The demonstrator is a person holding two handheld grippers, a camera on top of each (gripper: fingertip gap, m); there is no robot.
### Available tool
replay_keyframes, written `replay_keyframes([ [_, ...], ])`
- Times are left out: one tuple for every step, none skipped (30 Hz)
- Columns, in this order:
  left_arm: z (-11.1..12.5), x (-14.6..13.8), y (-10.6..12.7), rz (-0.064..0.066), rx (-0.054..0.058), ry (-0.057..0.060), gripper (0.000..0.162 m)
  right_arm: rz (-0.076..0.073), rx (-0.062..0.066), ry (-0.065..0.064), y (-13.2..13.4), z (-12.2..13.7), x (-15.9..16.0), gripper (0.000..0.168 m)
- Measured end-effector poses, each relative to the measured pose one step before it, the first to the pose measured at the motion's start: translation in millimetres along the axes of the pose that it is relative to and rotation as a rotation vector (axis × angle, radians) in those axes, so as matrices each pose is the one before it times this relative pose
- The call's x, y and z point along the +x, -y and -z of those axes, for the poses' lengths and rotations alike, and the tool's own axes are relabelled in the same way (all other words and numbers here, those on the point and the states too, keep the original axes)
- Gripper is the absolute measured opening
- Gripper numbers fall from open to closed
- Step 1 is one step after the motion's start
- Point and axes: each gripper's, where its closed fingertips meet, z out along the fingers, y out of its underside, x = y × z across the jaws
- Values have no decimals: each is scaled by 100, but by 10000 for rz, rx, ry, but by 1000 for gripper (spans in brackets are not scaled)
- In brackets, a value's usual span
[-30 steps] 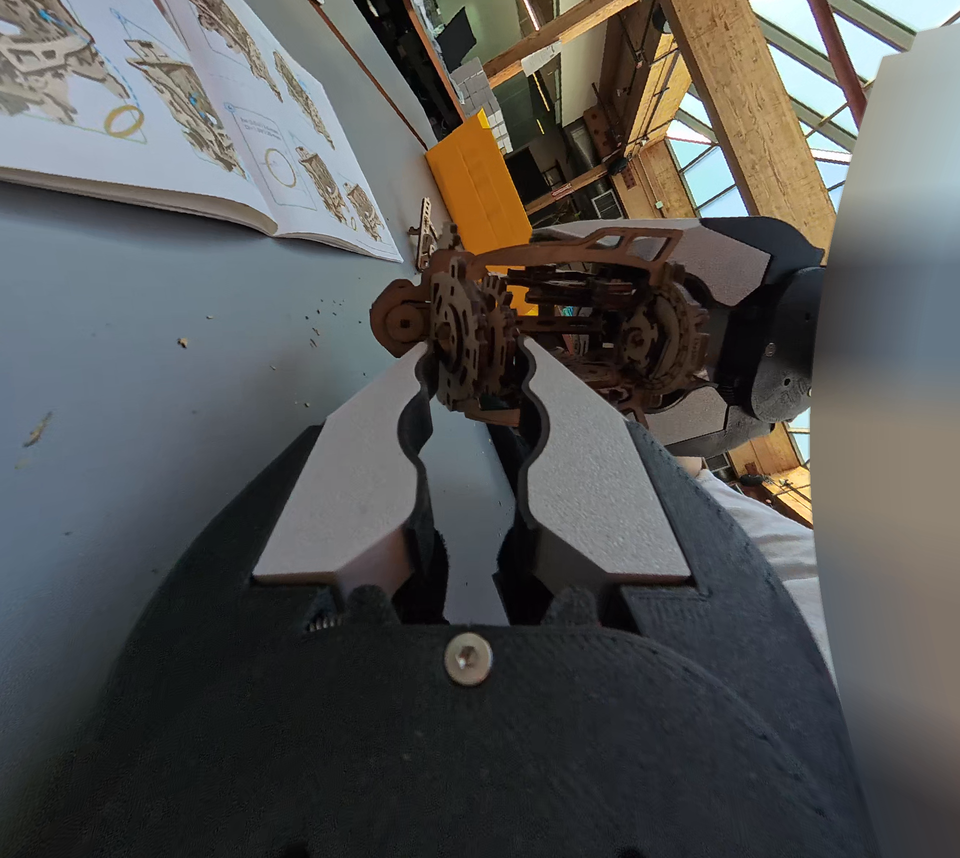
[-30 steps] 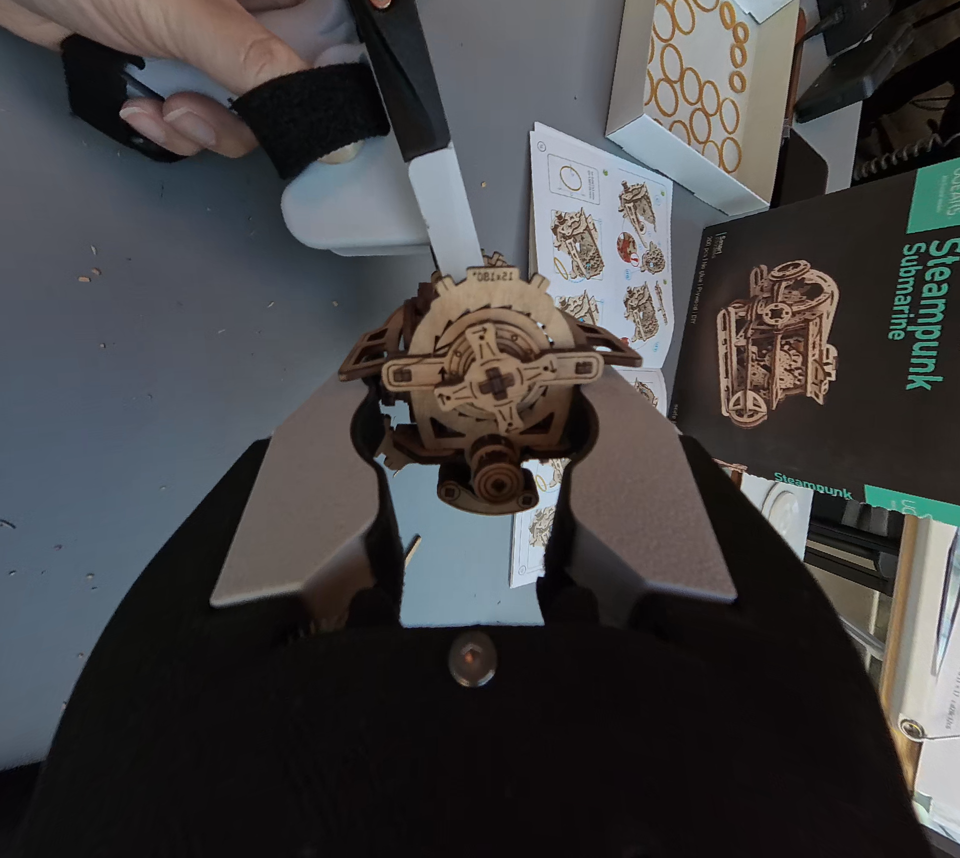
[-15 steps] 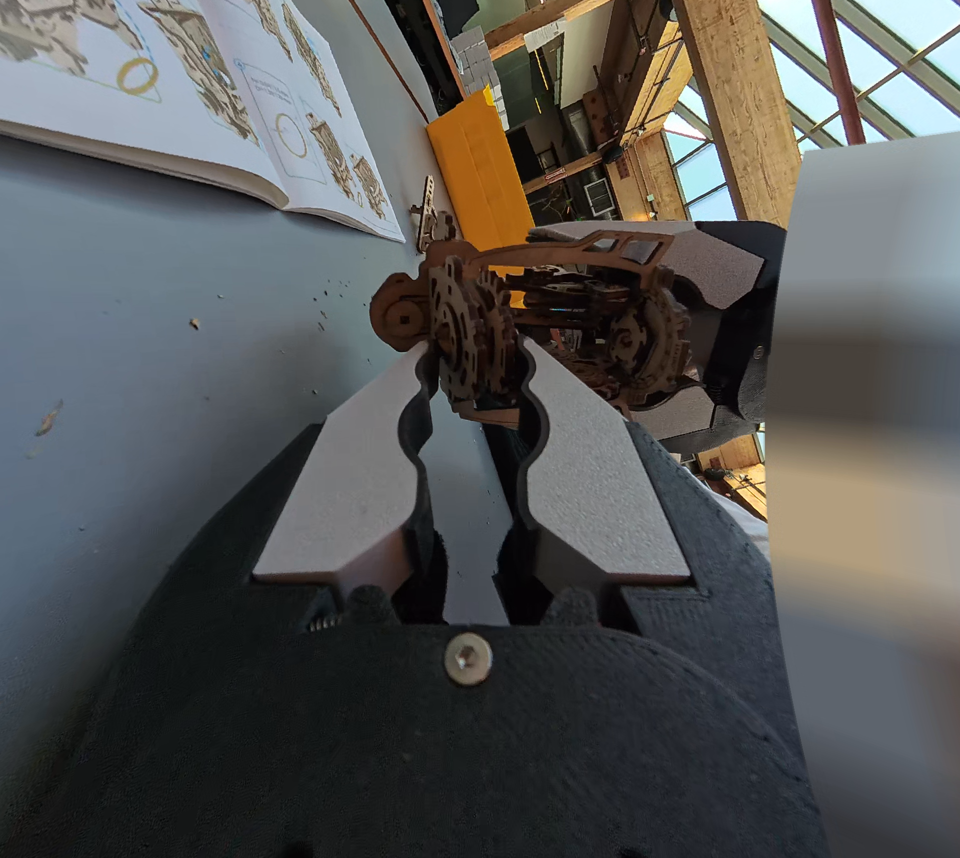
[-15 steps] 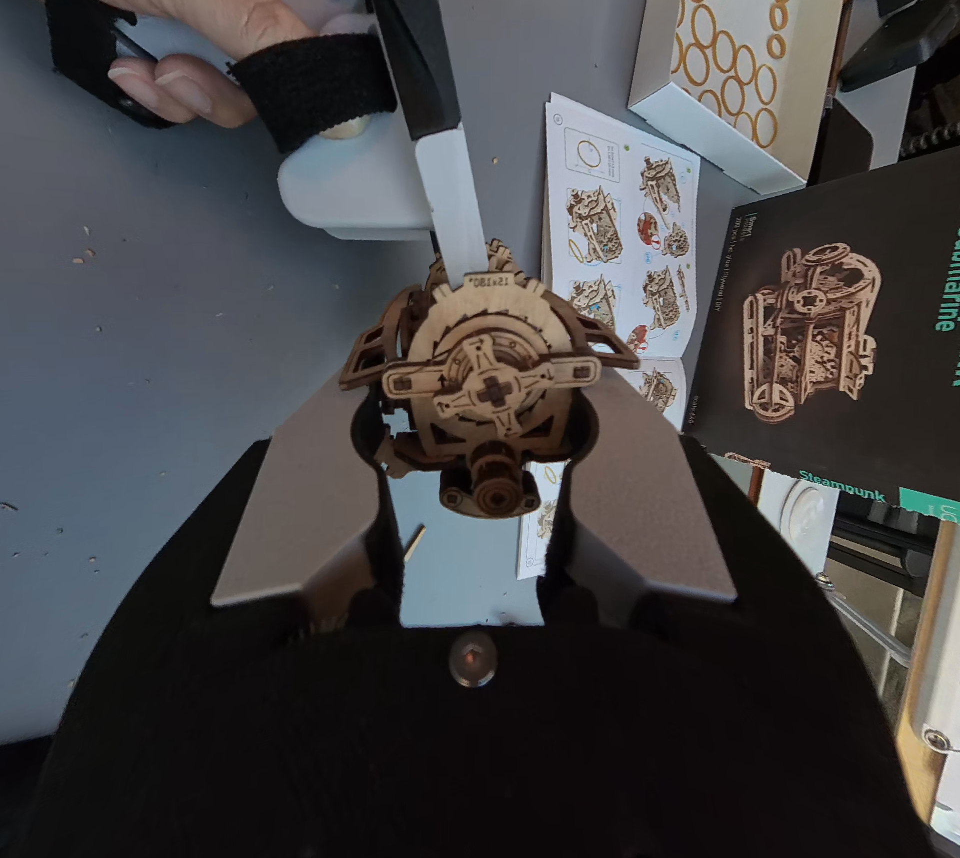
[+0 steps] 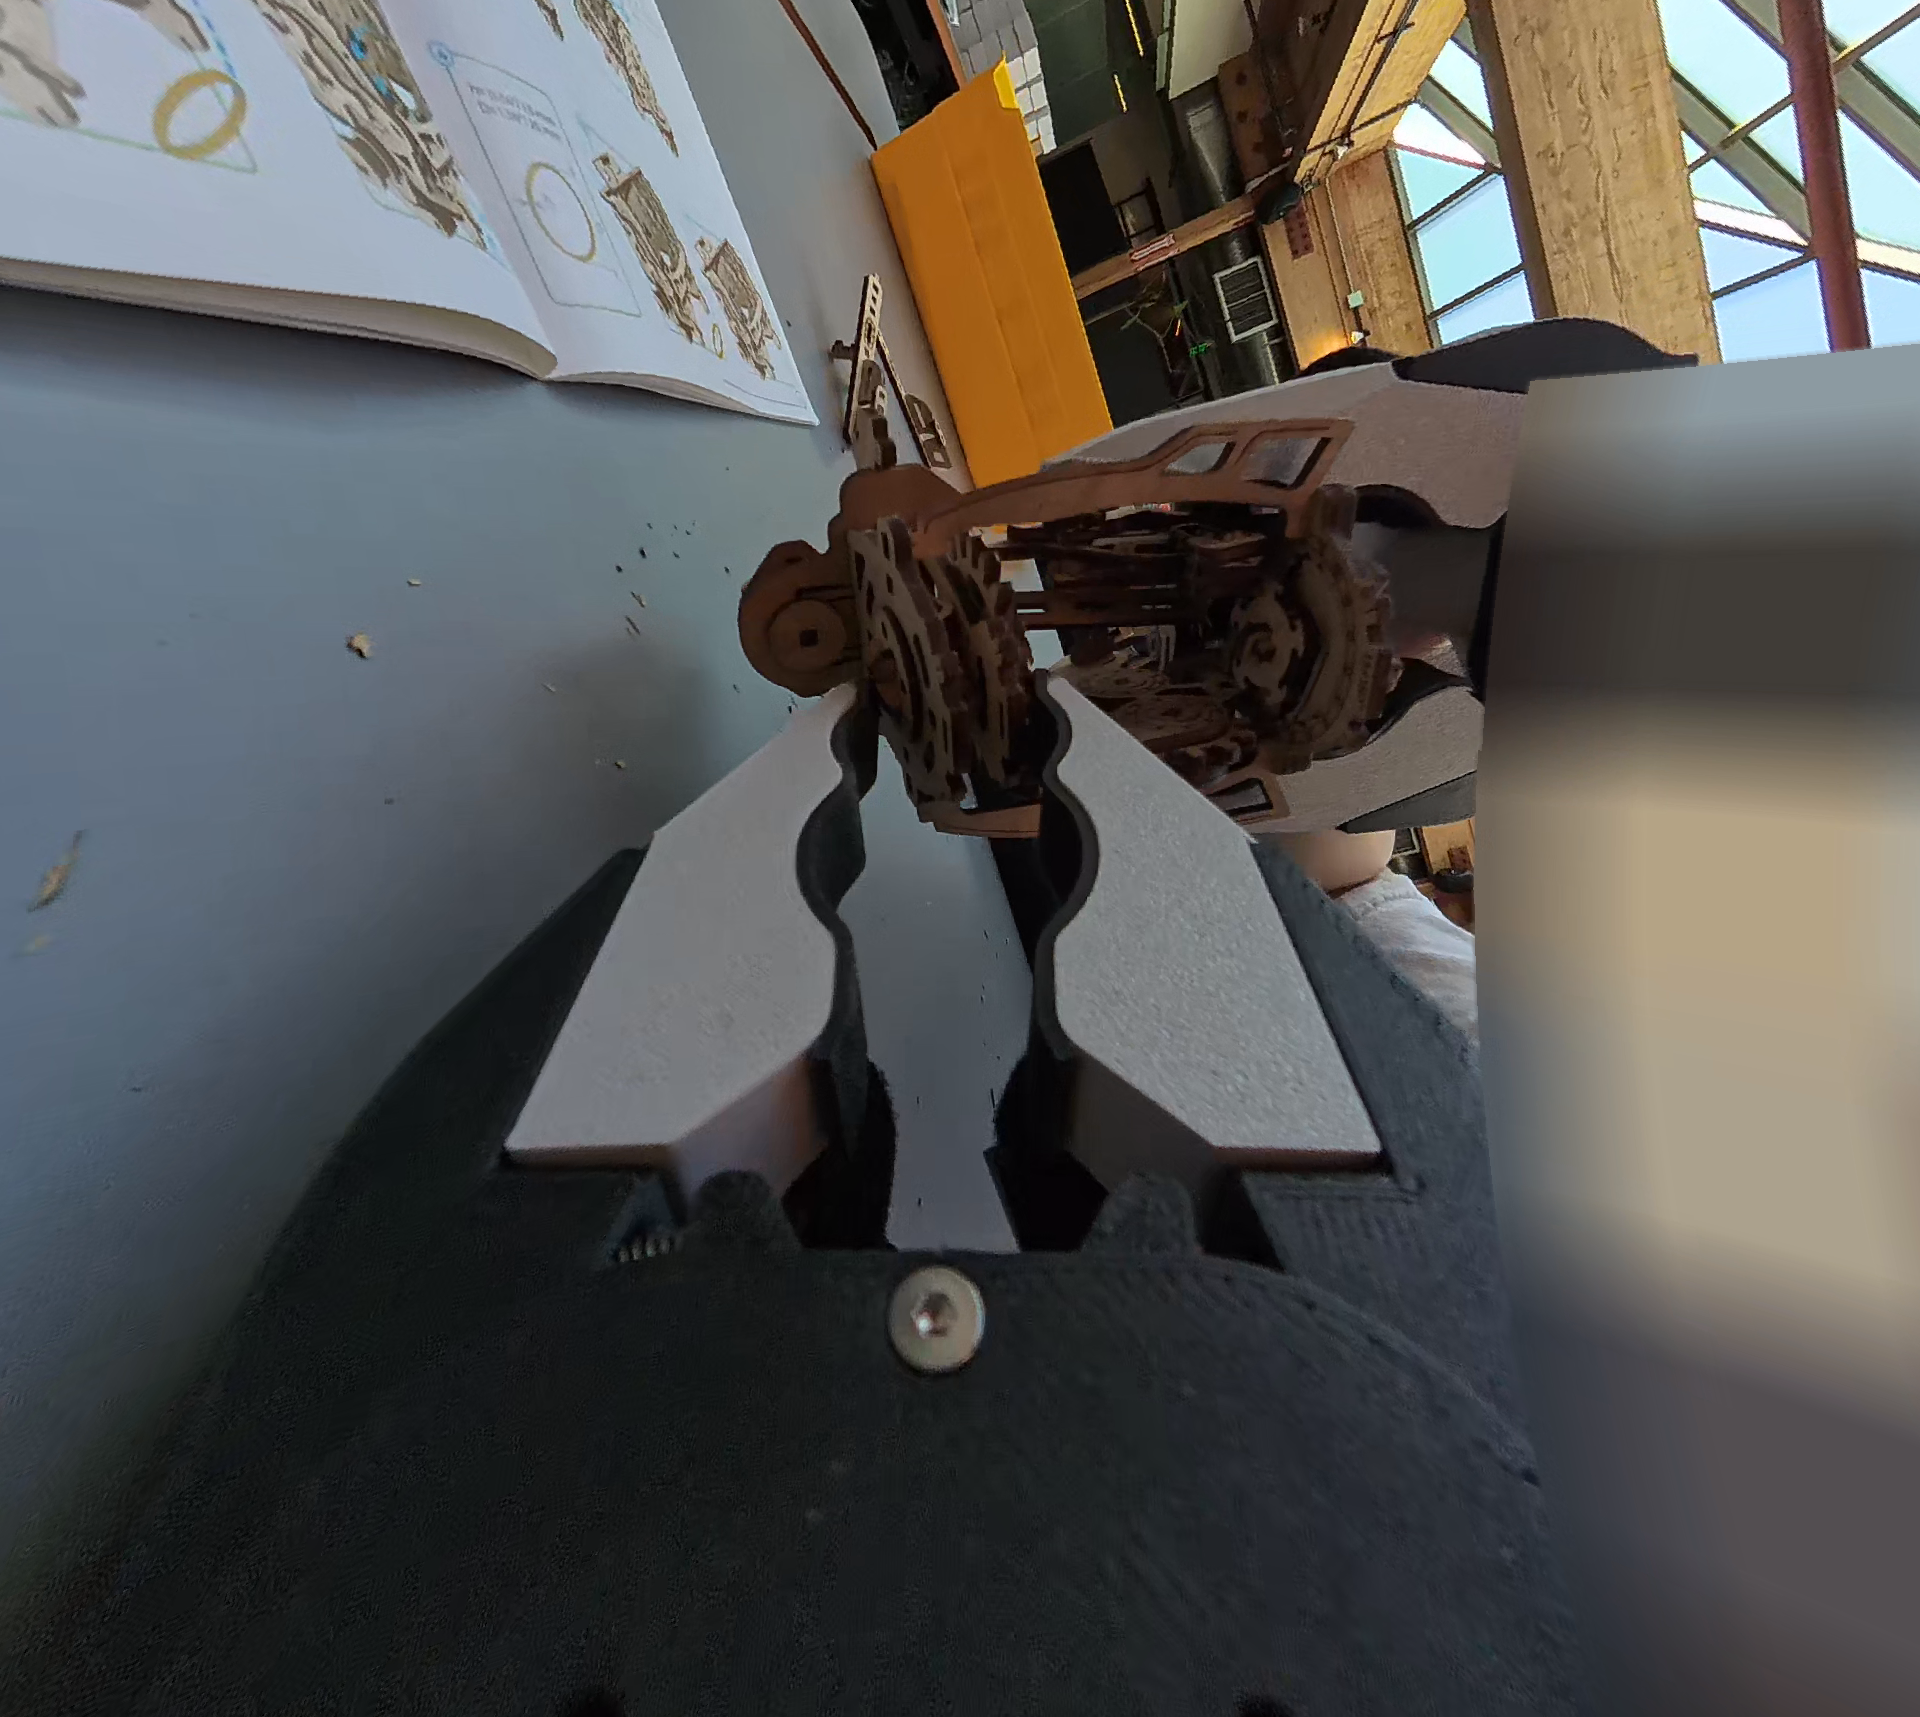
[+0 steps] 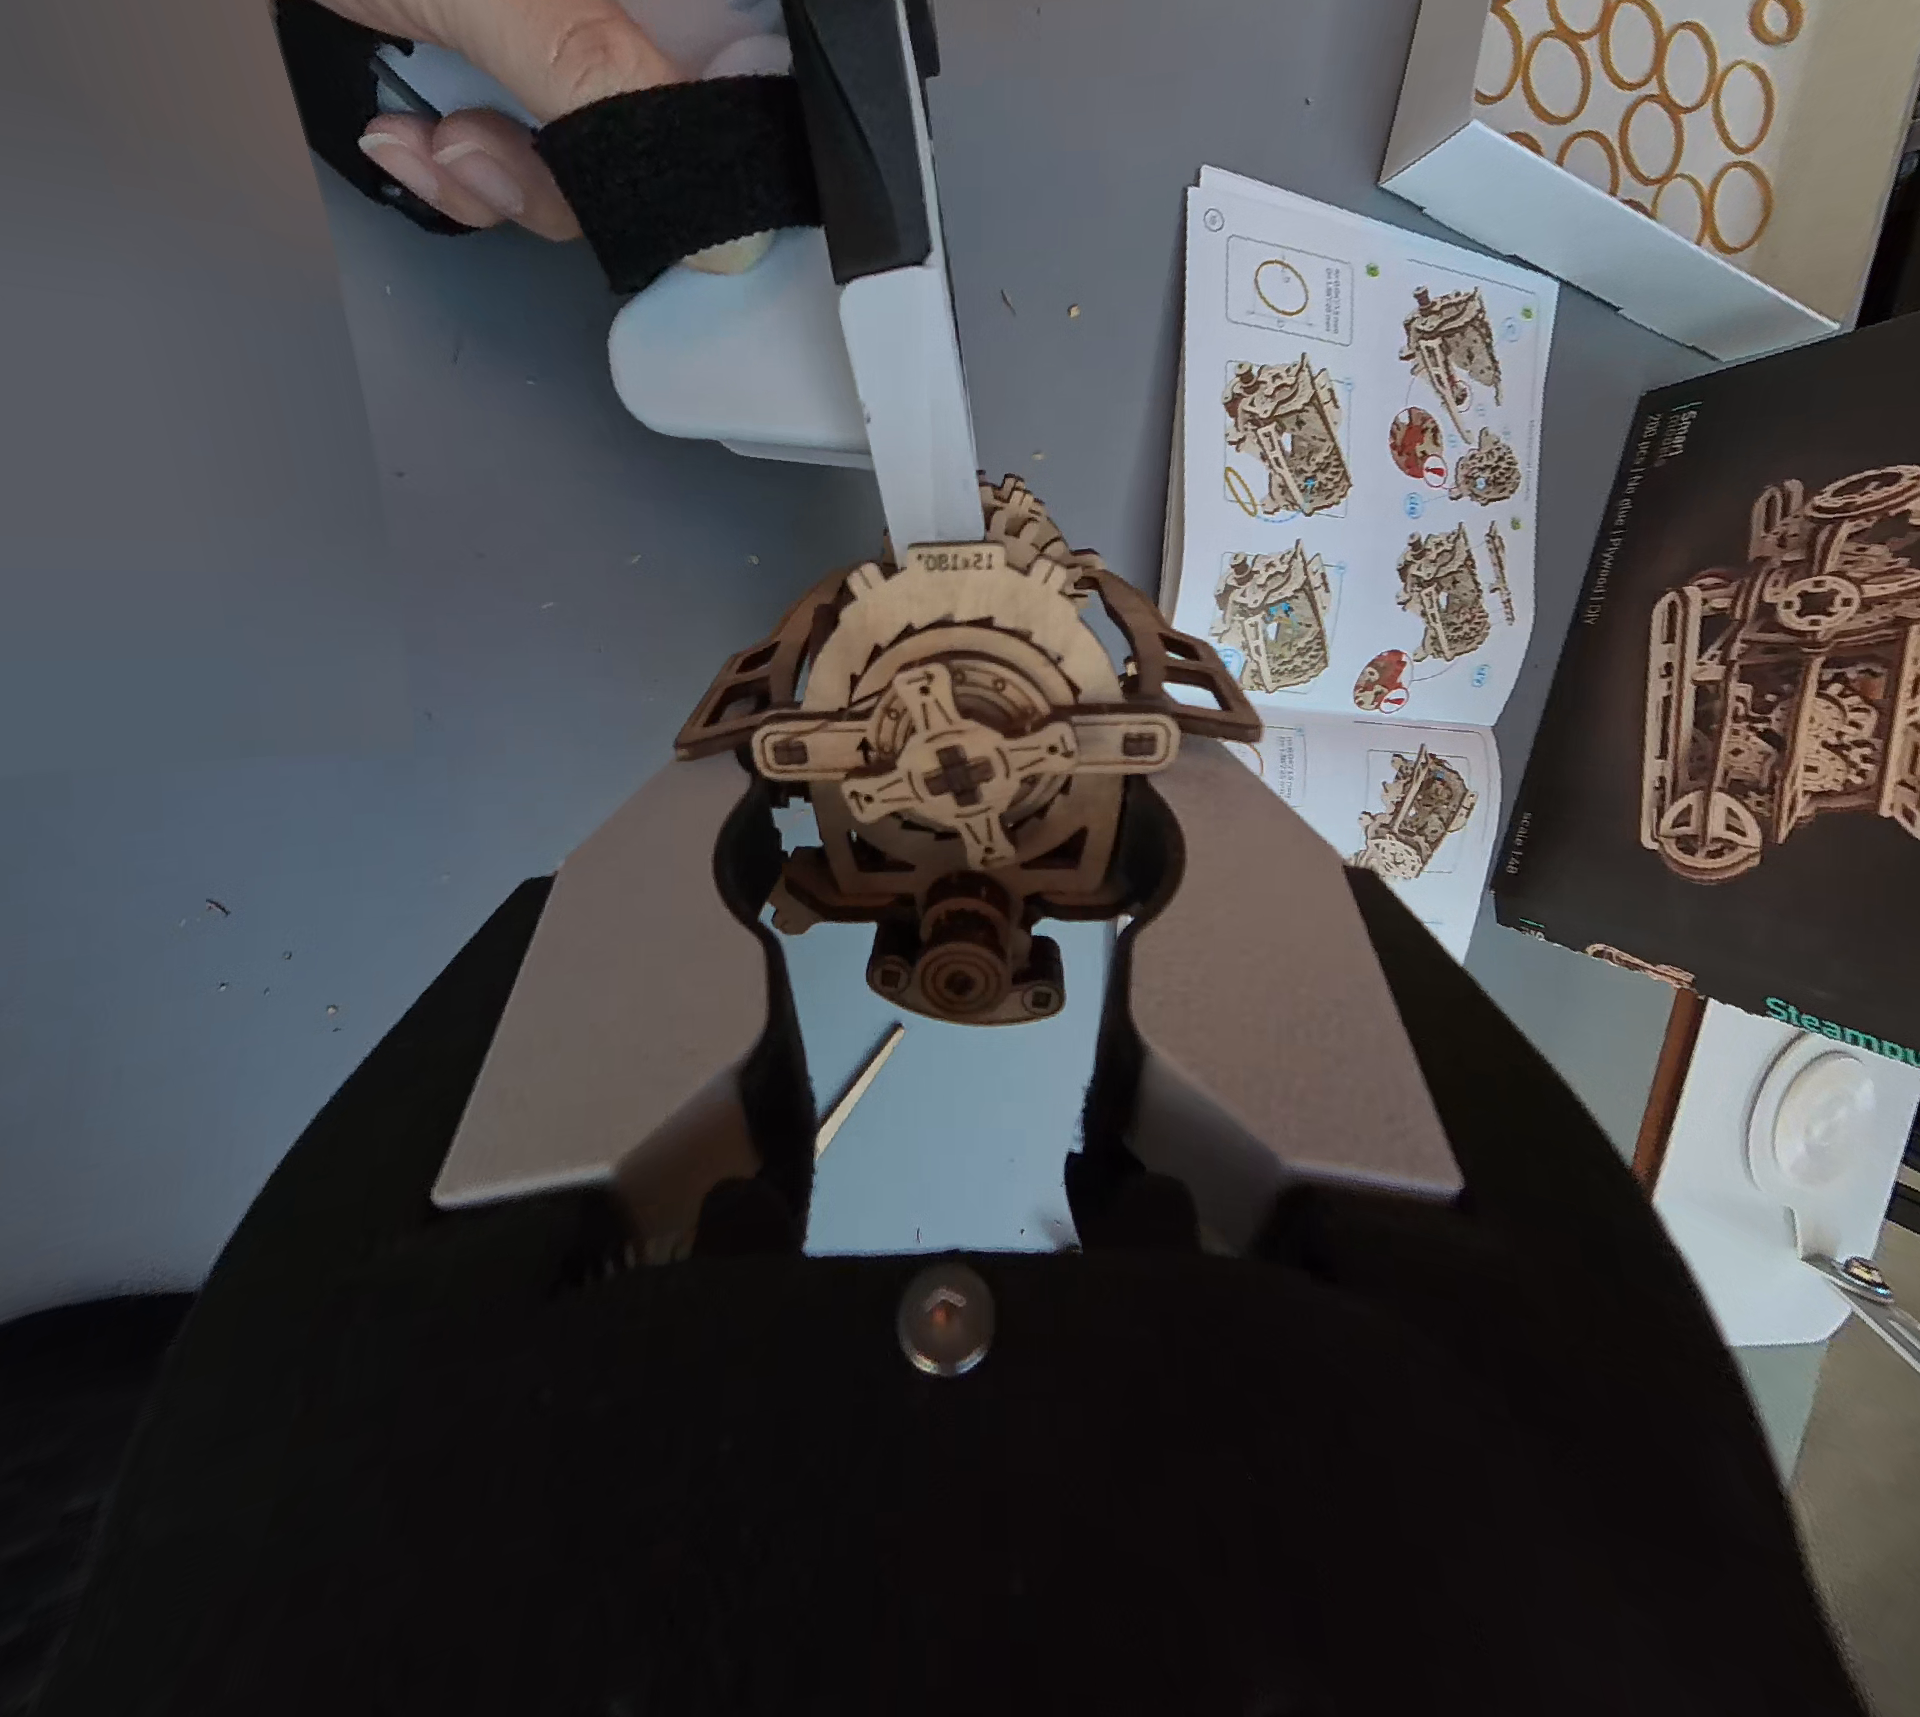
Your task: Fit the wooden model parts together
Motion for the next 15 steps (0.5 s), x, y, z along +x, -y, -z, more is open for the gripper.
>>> replay_keyframes([
  [-26, 60, -38, 7, -42, -19, 27, 8, 44, 74, 28, 70, -3, 64],
  [-23, 71, -40, 6, -40, -19, 27, -7, 44, 72, 20, 82, -1, 64],
  [-36, 68, -34, 0, -40, -21, 27, 10, 23, 65, 1, 80, -13, 64],
  [-23, 59, -42, -5, -46, -25, 27, 45, 48, 56, 20, 82, -10, 64],
  [-18, 58, -25, -8, -39, -21, 27, 13, 51, 62, 15, 76, -13, 64],
  [10, 45, -46, -17, -43, -20, 27, 34, 43, 60, 4, 70, -32, 64],
  [13, 68, -54, -12, -52, -44, 27, 90, 45, 60, 8, 80, -65, 64],
  [30, 41, -22, 31, -27, -35, 26, 95, -2, 68, -70, 79, -94, 64],
  [35, 37, -26, 55, -24, -40, 27, 88, -60, 35, -147, 47, -51, 63],
  [33, 78, 4, 55, -1, -62, 27, 82, -58, -65, -122, 45, 91, 63],
  [25, 5, 3, 38, -3, -10, 27, 14, 7, -11, -4, -1, -2, 63],
  [-2, -15, -28, -6, -27, 21, 27, 2, -24, -2, -23, -24, -31, 63],
  [-37, -35, -69, -54, -59, 36, 27, 80, -53, 9, -67, -18, -47, 63],
  [-43, -46, -72, -73, -53, 54, 26, 82, -51, 31, -67, -6, -76, 63],
  [-46, -32, -99, -68, -77, 54, 26, 43, -62, 54, -78, -12, -61, 63],
])
